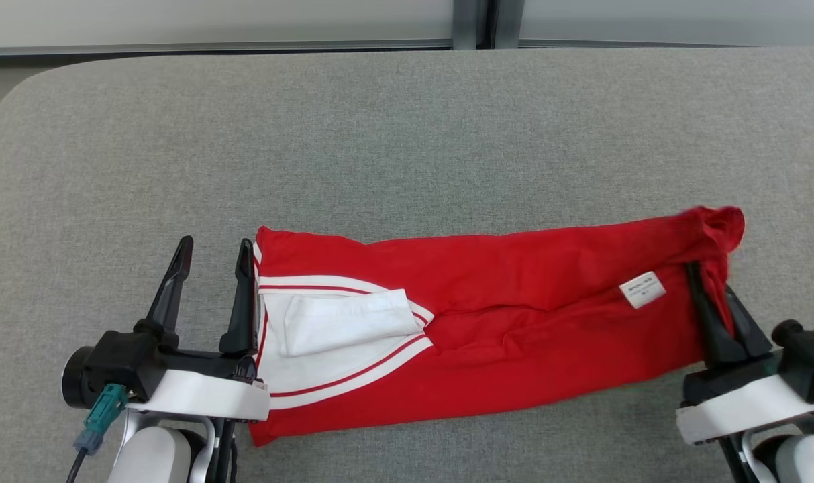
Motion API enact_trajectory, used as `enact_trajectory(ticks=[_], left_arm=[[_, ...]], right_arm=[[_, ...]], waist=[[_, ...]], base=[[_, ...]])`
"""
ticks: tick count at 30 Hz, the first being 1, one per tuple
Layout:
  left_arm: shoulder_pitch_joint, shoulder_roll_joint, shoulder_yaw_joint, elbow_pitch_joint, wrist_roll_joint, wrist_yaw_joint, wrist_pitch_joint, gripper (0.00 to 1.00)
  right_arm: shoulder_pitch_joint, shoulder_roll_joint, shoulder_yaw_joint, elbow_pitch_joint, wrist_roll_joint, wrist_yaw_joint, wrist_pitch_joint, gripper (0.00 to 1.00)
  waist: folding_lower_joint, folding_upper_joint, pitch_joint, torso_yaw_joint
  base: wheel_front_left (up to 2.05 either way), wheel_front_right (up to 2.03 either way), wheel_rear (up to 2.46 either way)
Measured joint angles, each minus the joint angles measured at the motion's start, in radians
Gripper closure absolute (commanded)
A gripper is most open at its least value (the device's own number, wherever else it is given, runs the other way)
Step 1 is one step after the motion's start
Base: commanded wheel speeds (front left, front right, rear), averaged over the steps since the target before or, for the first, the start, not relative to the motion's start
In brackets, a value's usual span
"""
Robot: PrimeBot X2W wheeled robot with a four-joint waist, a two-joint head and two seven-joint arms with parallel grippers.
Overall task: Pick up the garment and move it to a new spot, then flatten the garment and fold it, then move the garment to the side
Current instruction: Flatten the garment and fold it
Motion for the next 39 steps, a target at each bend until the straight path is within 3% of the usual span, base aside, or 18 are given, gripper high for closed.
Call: enact_trajectory(ticks=[5,11,15,16,18,29,30,31,32,39], left_arm=[[-0.002,-0.018,-0.004,0.003,-0.001,-0.009,0.000,0.00],[-0.018,-0.040,-0.015,0.015,-0.004,-0.023,0.000,0.00],[-0.026,-0.055,-0.020,0.025,-0.007,-0.032,0.000,0.00],[-0.031,-0.059,-0.018,0.030,-0.009,-0.036,0.000,0.00],[-0.036,-0.064,-0.018,0.034,-0.009,-0.037,0.000,0.00],[-0.051,-0.079,-0.022,0.057,-0.015,-0.055,0.000,0.00],[-0.057,-0.080,-0.024,0.060,-0.015,-0.055,0.000,0.00],[-0.063,-0.080,-0.024,0.063,-0.015,-0.056,0.000,0.00],[-0.066,-0.080,-0.025,0.065,-0.015,-0.059,0.000,0.00],[-0.070,-0.081,-0.016,0.076,-0.003,-0.059,0.000,0.00]], right_arm=[[-0.042,-0.015,0.130,-0.119,-0.021,-0.001,0.074,1.00],[-0.188,-0.027,0.374,-0.109,0.039,-0.001,0.119,1.00],[-0.287,0.000,0.546,-0.033,0.104,-0.001,0.120,1.00],[-0.335,0.026,0.623,0.024,0.141,-0.001,0.116,1.00],[-0.373,0.059,0.680,0.084,0.182,-0.001,0.102,1.00],[-0.549,0.188,0.819,0.448,0.328,-0.001,0.044,1.00],[-0.558,0.193,0.826,0.473,0.346,-0.001,0.040,0.85],[-0.572,0.195,0.837,0.499,0.351,-0.001,0.037,0.45],[-0.584,0.195,0.846,0.513,0.362,-0.001,0.023,0.00],[-0.635,0.198,0.902,0.479,0.436,-0.001,-0.083,0.00]], waist=[[0.0000,0.0000,-0.009,0.021],[0.0000,0.0000,-0.008,0.066],[0.0000,0.0000,-0.002,0.104],[0.0000,0.0000,0.004,0.120],[0.0000,-0.0001,0.010,0.135],[0.0000,-0.0001,0.054,0.165],[0.0000,-0.0001,0.058,0.166],[0.0000,-0.0001,0.061,0.166],[0.0000,-0.0001,0.065,0.166],[0.0000,-0.0001,0.066,0.152]], base=[[0.00,0.00,0.00],[0.00,0.00,0.00],[0.00,0.00,0.00],[0.00,0.00,0.00],[0.00,0.00,0.00],[0.00,0.00,0.00],[0.00,0.00,0.00],[0.00,0.00,0.00],[0.00,0.00,0.00],[0.00,0.00,0.00]])
